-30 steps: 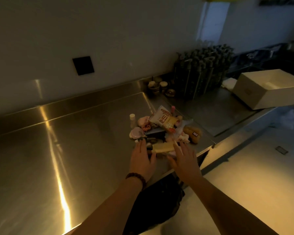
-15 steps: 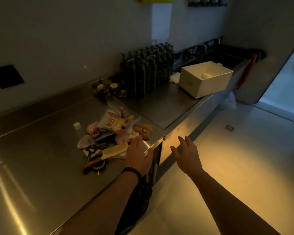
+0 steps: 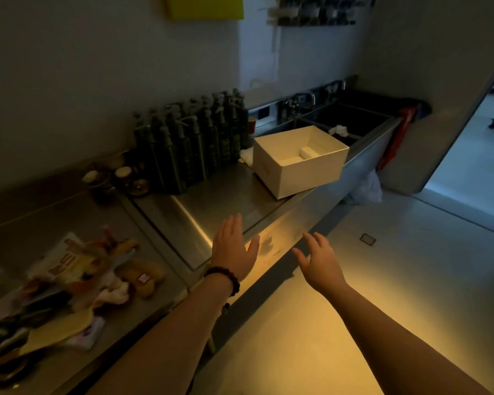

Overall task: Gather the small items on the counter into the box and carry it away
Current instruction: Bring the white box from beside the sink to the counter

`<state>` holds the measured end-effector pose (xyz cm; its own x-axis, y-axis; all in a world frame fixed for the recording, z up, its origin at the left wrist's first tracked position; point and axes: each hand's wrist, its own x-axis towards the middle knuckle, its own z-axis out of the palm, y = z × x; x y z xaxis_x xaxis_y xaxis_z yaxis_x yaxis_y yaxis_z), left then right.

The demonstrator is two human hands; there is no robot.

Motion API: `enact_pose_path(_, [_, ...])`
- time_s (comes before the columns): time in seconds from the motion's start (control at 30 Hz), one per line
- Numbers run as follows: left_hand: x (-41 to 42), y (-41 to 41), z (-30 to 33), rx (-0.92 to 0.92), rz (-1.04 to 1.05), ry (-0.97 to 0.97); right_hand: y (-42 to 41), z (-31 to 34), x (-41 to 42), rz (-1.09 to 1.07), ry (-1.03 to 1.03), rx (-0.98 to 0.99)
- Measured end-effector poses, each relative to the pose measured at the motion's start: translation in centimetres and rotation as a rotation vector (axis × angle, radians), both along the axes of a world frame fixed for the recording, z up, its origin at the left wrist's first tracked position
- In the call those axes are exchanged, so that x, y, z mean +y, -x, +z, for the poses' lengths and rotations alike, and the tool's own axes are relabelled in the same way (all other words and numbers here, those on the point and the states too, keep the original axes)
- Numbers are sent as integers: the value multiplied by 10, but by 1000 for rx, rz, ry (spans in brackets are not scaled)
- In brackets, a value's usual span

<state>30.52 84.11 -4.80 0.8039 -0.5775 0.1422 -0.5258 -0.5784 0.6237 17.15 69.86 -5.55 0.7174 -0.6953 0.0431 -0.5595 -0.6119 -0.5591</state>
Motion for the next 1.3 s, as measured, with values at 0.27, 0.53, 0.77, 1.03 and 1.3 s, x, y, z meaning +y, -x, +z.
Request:
enact_pose_path(0.27, [-123, -54, 8, -3, 26, 6, -61, 18, -144, -31, -8, -105])
enact_pose_path(0.53, [-249, -162, 19, 132, 98, 214, -162, 34, -291, -16, 93, -142])
enact_pose_path(0.77, [-321, -224, 22, 163, 206, 132, -226, 55, -398, 17, 129, -92])
enact_pose_path(1.03, [-341, -240, 1, 244, 321, 181, -267, 48, -461, 276, -29, 67])
enact_pose_path(1.3, [-340, -233, -6, 425, 409, 430, -282, 29, -493, 441, -336, 94])
